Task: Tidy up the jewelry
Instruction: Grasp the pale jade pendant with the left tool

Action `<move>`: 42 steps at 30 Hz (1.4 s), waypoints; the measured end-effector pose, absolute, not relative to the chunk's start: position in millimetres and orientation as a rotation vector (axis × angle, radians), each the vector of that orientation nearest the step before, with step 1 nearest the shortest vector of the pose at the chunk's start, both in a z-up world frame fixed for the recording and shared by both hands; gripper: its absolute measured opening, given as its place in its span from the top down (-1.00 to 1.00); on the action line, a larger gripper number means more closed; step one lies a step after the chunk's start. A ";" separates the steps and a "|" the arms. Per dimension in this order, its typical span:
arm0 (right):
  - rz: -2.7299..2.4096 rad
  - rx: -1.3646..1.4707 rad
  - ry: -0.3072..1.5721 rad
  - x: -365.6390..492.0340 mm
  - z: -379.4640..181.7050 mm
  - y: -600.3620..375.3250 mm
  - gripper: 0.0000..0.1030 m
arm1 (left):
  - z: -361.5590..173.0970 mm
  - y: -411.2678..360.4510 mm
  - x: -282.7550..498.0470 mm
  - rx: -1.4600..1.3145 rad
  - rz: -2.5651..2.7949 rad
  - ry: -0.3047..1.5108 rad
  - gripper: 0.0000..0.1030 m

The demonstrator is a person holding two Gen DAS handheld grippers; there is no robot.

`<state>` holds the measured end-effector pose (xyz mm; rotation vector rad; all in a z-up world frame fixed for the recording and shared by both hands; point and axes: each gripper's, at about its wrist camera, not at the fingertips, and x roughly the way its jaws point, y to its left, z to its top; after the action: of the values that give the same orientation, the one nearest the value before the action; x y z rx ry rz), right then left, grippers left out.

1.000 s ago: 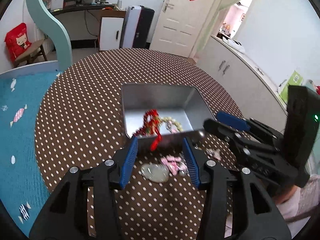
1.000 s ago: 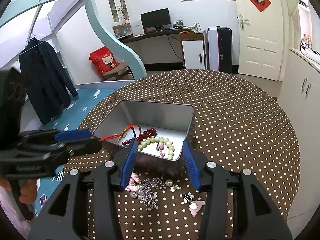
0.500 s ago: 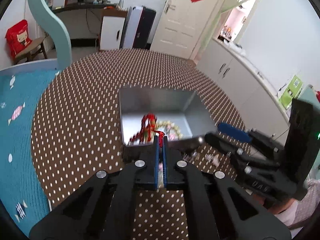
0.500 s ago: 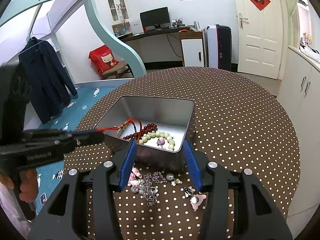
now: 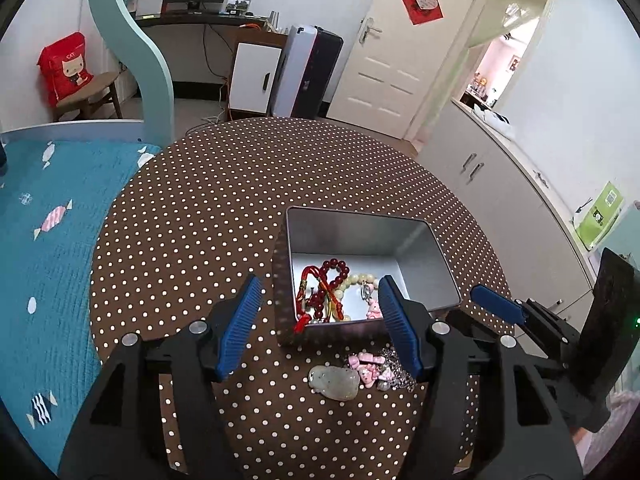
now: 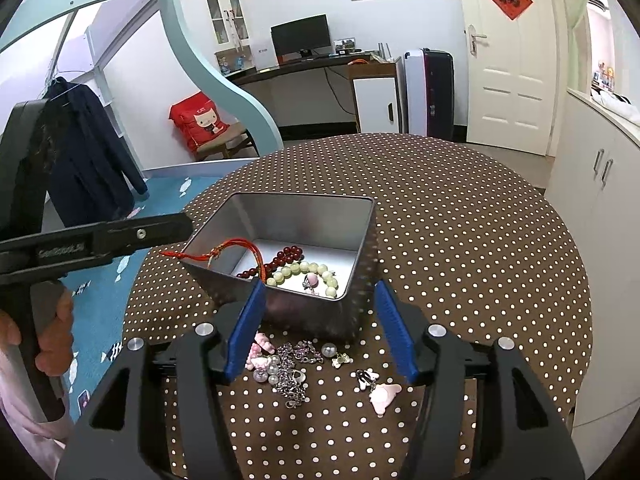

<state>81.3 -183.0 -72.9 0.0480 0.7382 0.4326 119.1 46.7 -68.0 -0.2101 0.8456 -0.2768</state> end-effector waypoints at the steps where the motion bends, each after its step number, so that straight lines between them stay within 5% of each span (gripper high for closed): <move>1: 0.432 0.048 0.739 80.9 -72.8 -183.0 -0.06 | -68.0 46.9 117.6 -0.204 -0.273 0.845 -0.19; 14: 0.389 0.047 0.794 69.5 -90.6 -192.7 -0.38 | -91.9 44.7 89.3 -0.153 -0.285 0.904 -0.23; 21: 0.345 0.029 0.828 57.0 -106.1 -203.1 -0.78 | -122.2 23.9 77.7 -0.080 -0.309 0.988 -0.51; 32: 0.300 0.037 0.871 53.3 -119.7 -222.1 -0.78 | -136.8 -7.1 80.2 0.023 -0.316 0.957 -0.54; 39: 0.309 0.045 0.875 55.0 -121.4 -226.6 -0.78 | -151.3 -22.1 83.4 0.107 -0.292 0.954 0.08; 42: 0.320 0.041 0.871 54.5 -120.3 -223.8 -0.78 | -152.6 -23.4 82.0 0.128 -0.286 0.939 0.17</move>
<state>54.5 -223.8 -120.3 0.0410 0.8715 0.3199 82.0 -23.4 -152.6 0.1280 0.9389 -0.2861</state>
